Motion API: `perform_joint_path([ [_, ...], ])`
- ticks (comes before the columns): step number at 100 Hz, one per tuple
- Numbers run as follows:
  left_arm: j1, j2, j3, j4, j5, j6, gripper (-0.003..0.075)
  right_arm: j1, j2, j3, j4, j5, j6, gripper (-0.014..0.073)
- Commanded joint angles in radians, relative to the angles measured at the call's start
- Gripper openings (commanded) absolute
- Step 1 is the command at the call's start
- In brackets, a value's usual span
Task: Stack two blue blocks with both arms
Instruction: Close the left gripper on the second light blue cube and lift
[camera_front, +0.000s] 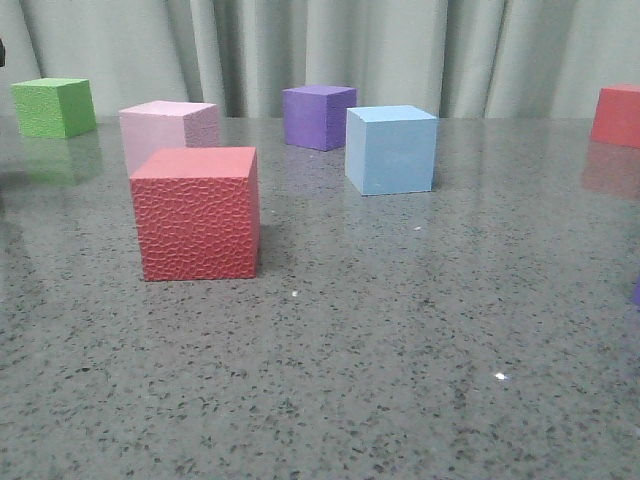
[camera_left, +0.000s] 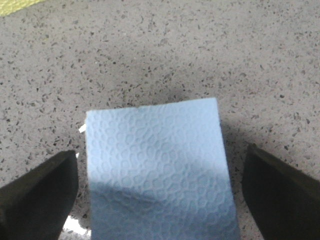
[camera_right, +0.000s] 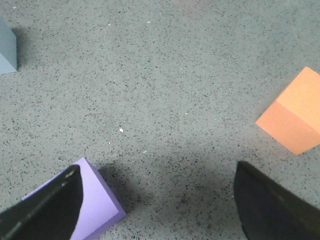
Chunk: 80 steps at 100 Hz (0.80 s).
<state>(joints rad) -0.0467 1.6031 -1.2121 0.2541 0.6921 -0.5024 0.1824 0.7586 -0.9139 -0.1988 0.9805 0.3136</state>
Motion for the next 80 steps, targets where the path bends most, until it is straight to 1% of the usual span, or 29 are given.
perform_joint_path([
  [1,0.003,-0.032,-0.033,0.01,-0.048,-0.011,0.0621,-0.005,-0.005,-0.024,-0.029,-0.063,-0.006,0.061],
  [15,0.003,-0.032,-0.033,0.024,-0.051,-0.011,0.061,-0.005,-0.005,-0.024,-0.029,-0.063,-0.006,0.061],
  [22,0.003,-0.032,-0.033,0.031,-0.051,-0.011,0.0572,-0.005,-0.005,-0.024,-0.029,-0.063,-0.006,0.061],
  [41,0.003,-0.032,-0.033,0.031,-0.049,-0.011,0.0393,-0.005,-0.005,-0.024,-0.029,-0.063,-0.006,0.061],
  [51,0.003,-0.032,-0.033,0.031,-0.047,-0.011,0.0311,-0.005,-0.005,-0.024,-0.029,-0.063,-0.006,0.061],
  [56,0.003,-0.032,-0.033,0.031,-0.047,-0.011,0.0283,-0.005,-0.005,-0.024,-0.029,-0.063,-0.006,0.061],
  [67,0.0,-0.032,-0.033,0.031,-0.039,-0.011,0.0251,-0.005,-0.005,-0.024,-0.029,-0.063,-0.006,0.061],
  [80,-0.01,-0.036,-0.044,0.029,0.0,-0.001,0.0242,-0.005,-0.005,-0.024,-0.029,-0.063,-0.006,0.061],
])
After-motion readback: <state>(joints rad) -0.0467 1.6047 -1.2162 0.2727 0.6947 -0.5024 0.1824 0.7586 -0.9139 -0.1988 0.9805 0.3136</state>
